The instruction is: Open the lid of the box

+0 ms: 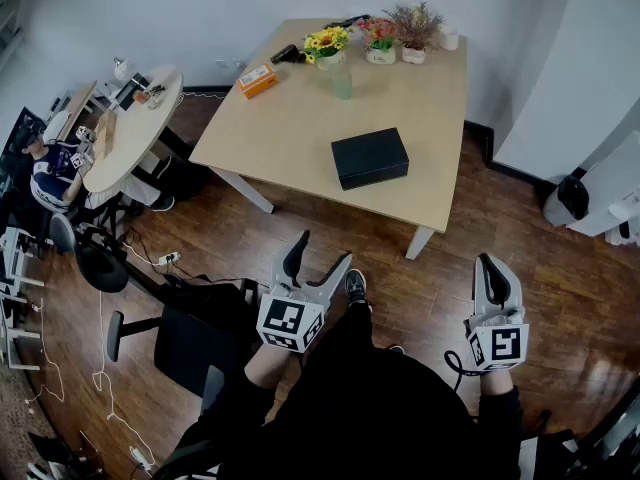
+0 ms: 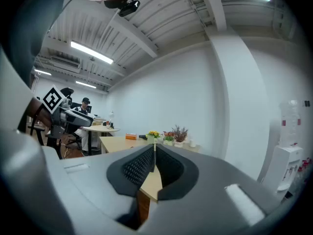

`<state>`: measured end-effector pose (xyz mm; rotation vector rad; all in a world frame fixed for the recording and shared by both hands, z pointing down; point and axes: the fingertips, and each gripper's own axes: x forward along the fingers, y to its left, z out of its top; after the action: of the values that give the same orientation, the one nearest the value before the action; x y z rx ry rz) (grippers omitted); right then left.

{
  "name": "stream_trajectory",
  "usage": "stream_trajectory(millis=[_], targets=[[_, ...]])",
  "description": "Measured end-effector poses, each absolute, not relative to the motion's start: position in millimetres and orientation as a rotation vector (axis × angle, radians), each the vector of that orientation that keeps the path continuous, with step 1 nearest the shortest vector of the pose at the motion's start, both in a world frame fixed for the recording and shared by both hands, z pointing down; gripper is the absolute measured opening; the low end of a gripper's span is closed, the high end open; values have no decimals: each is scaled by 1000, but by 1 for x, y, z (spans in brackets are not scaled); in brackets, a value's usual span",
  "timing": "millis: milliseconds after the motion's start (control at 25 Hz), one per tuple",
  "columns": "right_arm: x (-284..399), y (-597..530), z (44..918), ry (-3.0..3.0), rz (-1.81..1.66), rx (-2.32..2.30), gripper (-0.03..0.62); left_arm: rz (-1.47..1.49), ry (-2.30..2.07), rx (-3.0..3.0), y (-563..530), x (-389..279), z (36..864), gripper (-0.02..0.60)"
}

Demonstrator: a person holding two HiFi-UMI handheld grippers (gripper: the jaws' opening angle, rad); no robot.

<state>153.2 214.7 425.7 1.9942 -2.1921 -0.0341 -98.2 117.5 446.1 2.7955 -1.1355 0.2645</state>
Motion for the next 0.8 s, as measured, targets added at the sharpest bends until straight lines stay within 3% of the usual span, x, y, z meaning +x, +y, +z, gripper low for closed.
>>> stream_trajectory(millis=[120,240,360,520,800], targets=[[147,159,449,-2197,29,1949,59,340,-1094,2780,41,-96,484,370],[140,98,465,-2198,71,1874,134,456,-1048,2758,-27,-89,526,371],[136,34,478,-2181,89,1797,158,568,-1009,2746,-78,-79,566,370],[140,-37,520,-2122,133,1702,170,697,-939,2732,-106,-67,616,368],[122,-100,624,-2148,282,1318,309,796,-901,2627,-124,-60,660,337]])
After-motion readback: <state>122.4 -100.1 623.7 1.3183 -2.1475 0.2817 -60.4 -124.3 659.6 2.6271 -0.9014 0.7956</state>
